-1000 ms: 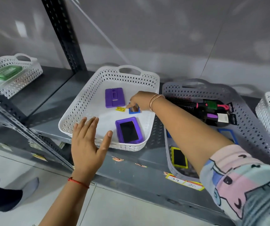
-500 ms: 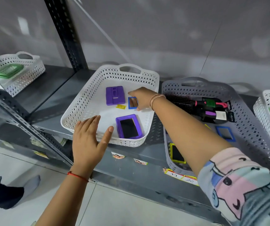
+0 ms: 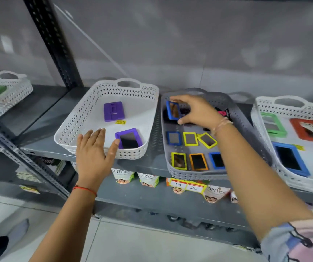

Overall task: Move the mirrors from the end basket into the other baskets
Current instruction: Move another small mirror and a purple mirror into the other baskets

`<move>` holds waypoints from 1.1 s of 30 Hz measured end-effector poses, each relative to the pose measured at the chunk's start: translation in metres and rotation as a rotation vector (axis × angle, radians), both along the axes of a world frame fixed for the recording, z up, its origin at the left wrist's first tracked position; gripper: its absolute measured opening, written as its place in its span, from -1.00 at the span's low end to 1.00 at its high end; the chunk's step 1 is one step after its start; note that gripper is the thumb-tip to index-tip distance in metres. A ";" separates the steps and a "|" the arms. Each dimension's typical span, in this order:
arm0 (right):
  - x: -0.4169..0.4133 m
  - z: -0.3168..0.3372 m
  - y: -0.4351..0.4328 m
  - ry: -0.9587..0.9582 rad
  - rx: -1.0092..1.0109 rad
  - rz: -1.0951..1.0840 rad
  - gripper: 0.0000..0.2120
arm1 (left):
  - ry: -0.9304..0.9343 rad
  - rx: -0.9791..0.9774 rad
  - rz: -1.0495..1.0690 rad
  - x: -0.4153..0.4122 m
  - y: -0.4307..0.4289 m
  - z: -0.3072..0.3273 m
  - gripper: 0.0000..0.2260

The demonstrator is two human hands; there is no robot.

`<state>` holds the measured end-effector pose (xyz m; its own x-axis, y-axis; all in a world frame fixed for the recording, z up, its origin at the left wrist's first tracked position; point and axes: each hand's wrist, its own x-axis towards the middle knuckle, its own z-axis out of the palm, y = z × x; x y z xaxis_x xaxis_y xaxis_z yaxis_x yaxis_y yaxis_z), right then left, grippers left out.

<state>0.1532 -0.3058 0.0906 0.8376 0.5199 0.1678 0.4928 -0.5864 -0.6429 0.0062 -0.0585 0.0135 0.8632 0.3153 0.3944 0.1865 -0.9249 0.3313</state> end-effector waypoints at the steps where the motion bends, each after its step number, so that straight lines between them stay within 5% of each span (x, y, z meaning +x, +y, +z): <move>1: -0.006 0.000 -0.018 0.019 -0.032 -0.029 -0.28 | -0.001 0.005 -0.003 0.000 0.001 -0.001 -0.29; 8: -0.040 -0.013 -0.105 0.100 -0.394 -0.160 -0.52 | -0.020 0.023 0.009 0.001 -0.003 -0.001 -0.28; 15: -0.053 -0.031 -0.132 0.388 -0.451 -0.271 -0.69 | -0.026 0.026 0.003 0.000 -0.005 0.001 -0.26; 33: -0.053 -0.048 -0.135 0.259 -0.634 -0.253 -0.74 | -0.037 0.048 -0.012 0.001 -0.002 -0.001 -0.28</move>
<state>0.0999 -0.4404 0.0424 0.9169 0.2368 -0.3213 0.1710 -0.9604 -0.2200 0.0072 -0.0602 0.0121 0.8513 0.2853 0.4403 0.1639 -0.9418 0.2934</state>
